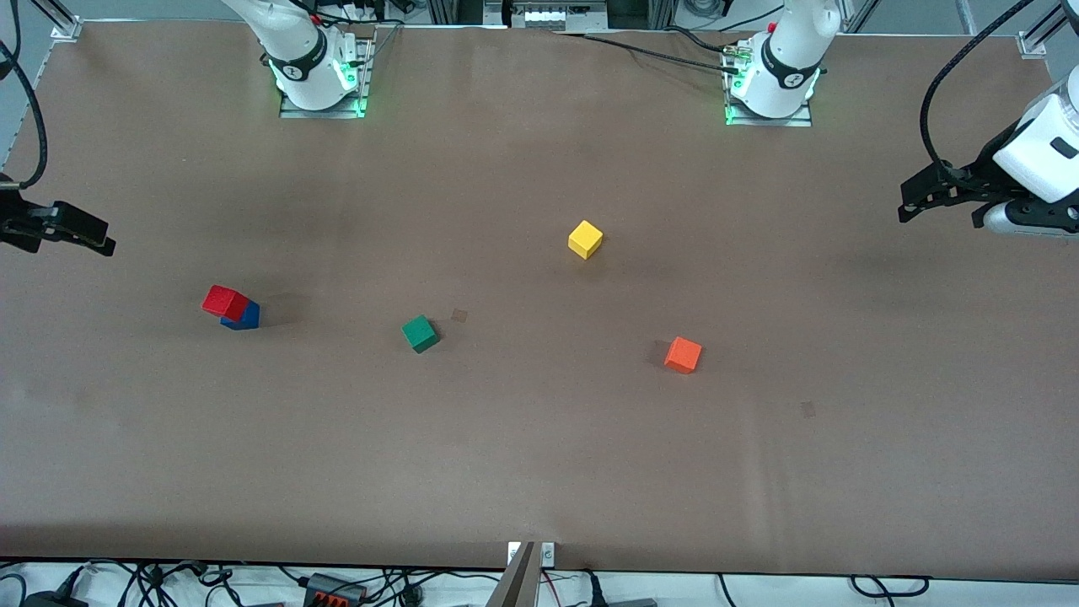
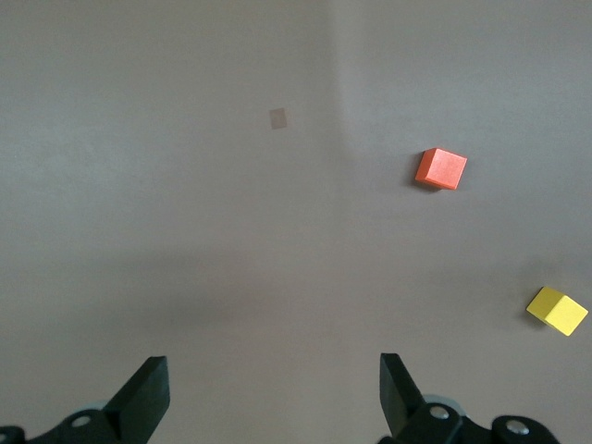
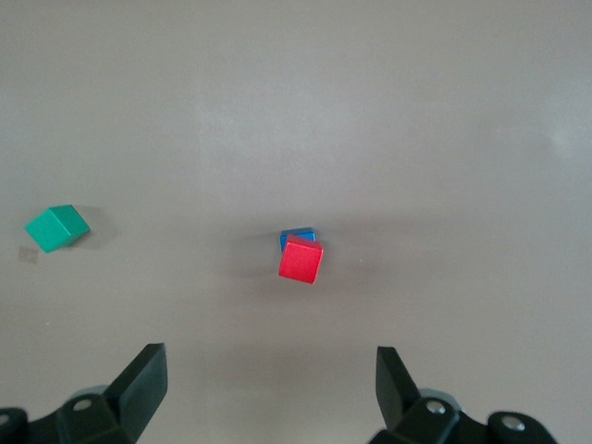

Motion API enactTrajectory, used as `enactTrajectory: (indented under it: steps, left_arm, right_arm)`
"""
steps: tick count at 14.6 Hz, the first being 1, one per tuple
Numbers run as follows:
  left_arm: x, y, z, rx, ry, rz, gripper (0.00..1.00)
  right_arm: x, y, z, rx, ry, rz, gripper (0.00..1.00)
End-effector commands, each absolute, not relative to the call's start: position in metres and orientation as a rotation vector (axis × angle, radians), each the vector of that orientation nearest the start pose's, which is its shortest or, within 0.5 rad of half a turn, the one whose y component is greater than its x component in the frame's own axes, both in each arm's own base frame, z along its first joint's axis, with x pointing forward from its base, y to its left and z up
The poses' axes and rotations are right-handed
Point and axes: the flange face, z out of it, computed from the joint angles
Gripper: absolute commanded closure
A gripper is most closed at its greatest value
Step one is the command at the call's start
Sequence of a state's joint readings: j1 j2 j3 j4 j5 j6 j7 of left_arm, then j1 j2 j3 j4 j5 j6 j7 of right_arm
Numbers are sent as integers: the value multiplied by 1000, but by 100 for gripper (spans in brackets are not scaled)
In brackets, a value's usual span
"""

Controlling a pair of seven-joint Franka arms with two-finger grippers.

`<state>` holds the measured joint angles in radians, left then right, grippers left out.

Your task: Pass red block to right arm, stack on blue

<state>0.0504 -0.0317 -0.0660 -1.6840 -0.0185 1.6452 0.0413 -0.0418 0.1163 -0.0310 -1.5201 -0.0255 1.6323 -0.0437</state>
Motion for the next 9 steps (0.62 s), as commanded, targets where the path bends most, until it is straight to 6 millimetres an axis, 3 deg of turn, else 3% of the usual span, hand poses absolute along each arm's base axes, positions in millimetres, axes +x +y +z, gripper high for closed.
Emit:
enactTrajectory:
  steps: [1, 4, 9]
  left_arm:
    - [553, -10, 600, -3146, 103, 5, 0]
    - [553, -9, 600, -3145, 103, 5, 0]
    - [553, -10, 600, -3145, 106, 5, 0]
  right_arm:
    - [570, -42, 589, -3185, 56, -40, 0]
    - [560, -41, 577, -3184, 50, -63, 0]
    - [562, -41, 578, -3180, 51, -92, 0]
